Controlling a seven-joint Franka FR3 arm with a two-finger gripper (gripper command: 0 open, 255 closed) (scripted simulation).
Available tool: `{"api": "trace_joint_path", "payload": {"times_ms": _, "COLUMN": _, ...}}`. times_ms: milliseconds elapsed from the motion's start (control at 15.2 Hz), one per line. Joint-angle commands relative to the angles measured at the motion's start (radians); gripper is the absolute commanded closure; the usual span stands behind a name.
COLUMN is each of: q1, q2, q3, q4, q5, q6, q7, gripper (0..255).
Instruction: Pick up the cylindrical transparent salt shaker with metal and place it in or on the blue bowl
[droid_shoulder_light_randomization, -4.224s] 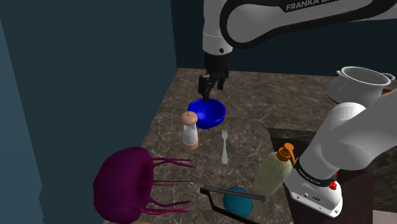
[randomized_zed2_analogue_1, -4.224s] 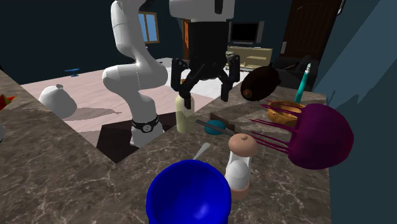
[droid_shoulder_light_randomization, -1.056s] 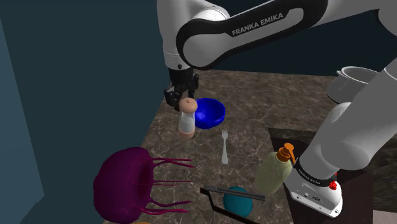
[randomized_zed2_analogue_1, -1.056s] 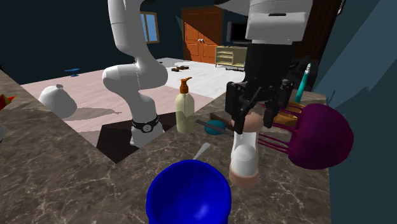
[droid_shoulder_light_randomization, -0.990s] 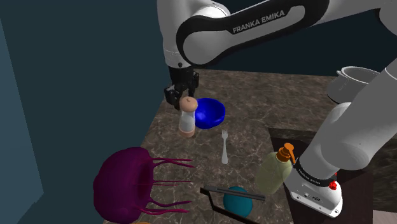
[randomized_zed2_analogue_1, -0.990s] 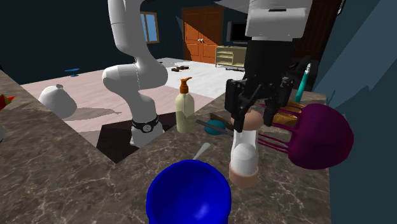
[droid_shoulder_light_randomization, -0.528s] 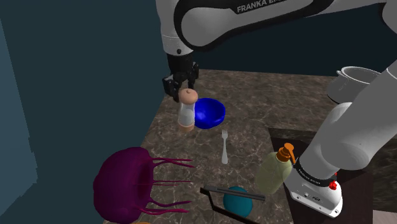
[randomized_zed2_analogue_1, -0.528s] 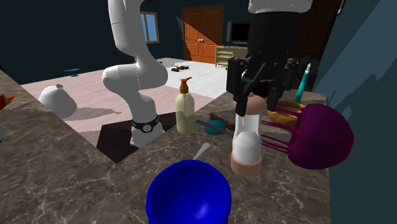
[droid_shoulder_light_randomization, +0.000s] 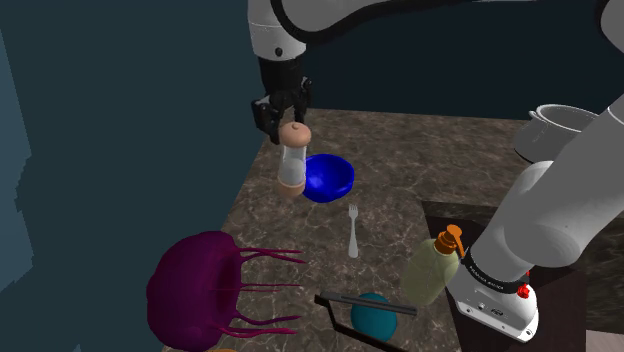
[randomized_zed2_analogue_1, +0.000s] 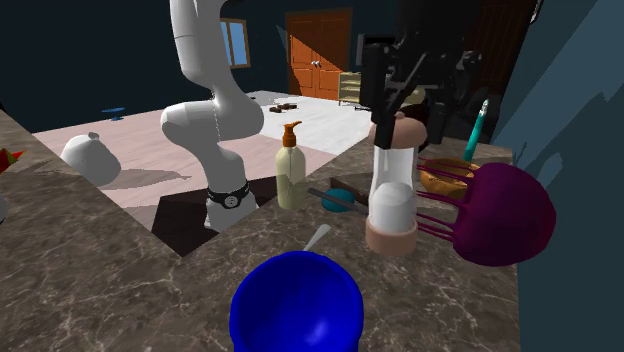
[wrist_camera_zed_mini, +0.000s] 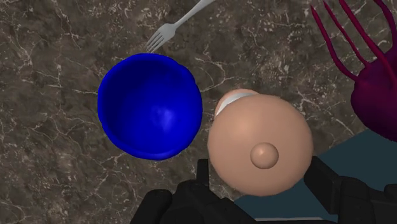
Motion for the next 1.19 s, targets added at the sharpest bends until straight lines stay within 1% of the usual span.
{"api": "trace_joint_path", "payload": {"times_ms": 0, "q1": 0.0, "q2": 0.002, "q3": 0.0, "q4": 0.027, "q5": -0.001, "q6": -0.026, "q7": -0.001, "gripper": 255}}
{"api": "trace_joint_path", "payload": {"times_ms": 132, "q1": 0.0, "q2": 0.004, "q3": 0.0, "q4": 0.049, "q5": -0.001, "q6": -0.045, "q7": -0.001, "gripper": 255}}
{"api": "trace_joint_path", "payload": {"times_ms": 528, "q1": -0.056, "q2": -0.027, "q3": -0.084, "q4": 0.095, "q5": 0.001, "q6": -0.115, "q7": -0.143, "gripper": 255}}
{"api": "trace_joint_path", "payload": {"times_ms": 924, "q1": -0.112, "q2": -0.017, "q3": -0.163, "q4": 0.186, "q5": -0.01, "q6": -0.19, "q7": -0.278, "gripper": 255}}
{"api": "trace_joint_path", "payload": {"times_ms": 990, "q1": -0.117, "q2": -0.013, "q3": -0.171, "q4": 0.198, "q5": -0.011, "q6": -0.198, "q7": -0.292, "gripper": 255}}
{"api": "trace_joint_path", "payload": {"times_ms": 1122, "q1": -0.117, "q2": -0.022, "q3": -0.172, "q4": 0.161, "q5": -0.009, "q6": -0.169, "q7": -0.292, "gripper": 255}}
